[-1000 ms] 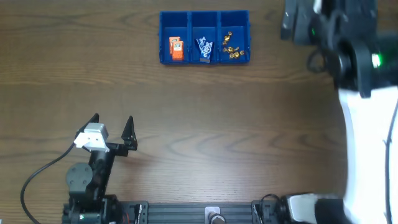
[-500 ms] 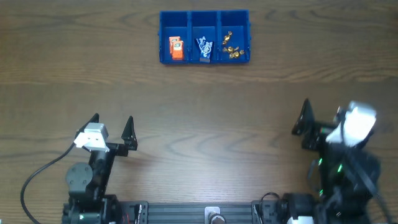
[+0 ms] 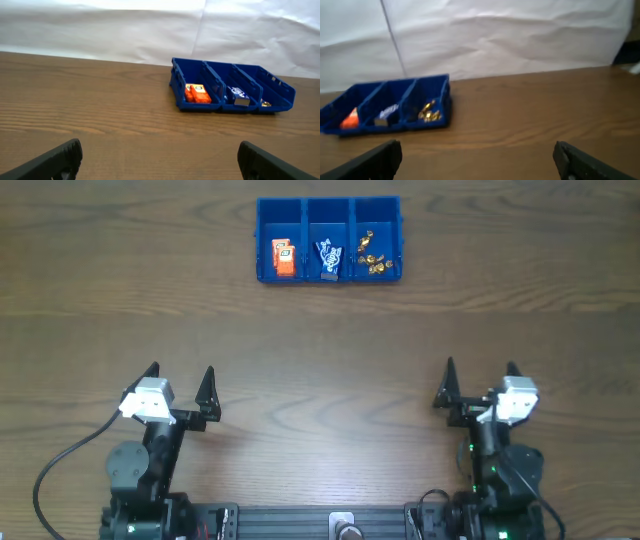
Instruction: Sort Candies Into Trays
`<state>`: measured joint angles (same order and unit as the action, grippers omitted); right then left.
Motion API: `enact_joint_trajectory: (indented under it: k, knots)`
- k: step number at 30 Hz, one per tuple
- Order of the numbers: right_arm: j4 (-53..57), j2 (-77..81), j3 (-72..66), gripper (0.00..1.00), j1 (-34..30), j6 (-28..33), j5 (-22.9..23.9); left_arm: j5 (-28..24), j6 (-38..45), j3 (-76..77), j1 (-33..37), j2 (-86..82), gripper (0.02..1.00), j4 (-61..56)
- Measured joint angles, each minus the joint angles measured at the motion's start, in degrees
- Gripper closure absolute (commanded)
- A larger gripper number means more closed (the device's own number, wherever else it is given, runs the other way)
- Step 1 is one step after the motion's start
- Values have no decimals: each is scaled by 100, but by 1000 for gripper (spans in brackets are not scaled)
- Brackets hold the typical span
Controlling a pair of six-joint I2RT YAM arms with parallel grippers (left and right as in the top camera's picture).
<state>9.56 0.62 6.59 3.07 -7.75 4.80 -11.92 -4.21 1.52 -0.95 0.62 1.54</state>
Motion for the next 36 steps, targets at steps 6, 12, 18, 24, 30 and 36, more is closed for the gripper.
enact_joint_trajectory:
  k: [6,12,18,24,30,36]
  knots:
    - [-498,7,-562,3,15,39,-138,0,0,0,0,2,20,0]
    - [-501,4,-570,3,-181,330,-186,0,0,0,0,-2,23,0]
    - [-498,4,-570,3,-221,417,-188,0,0,0,0,-2,20,0]
    - [-498,4,-570,3,-221,437,-192,0,0,0,0,-2,20,0]
    - [-498,4,-570,3,-221,439,-205,0,0,0,0,-2,20,0]
    - [-498,4,-570,3,-221,439,-208,0,0,0,0,-2,20,0]
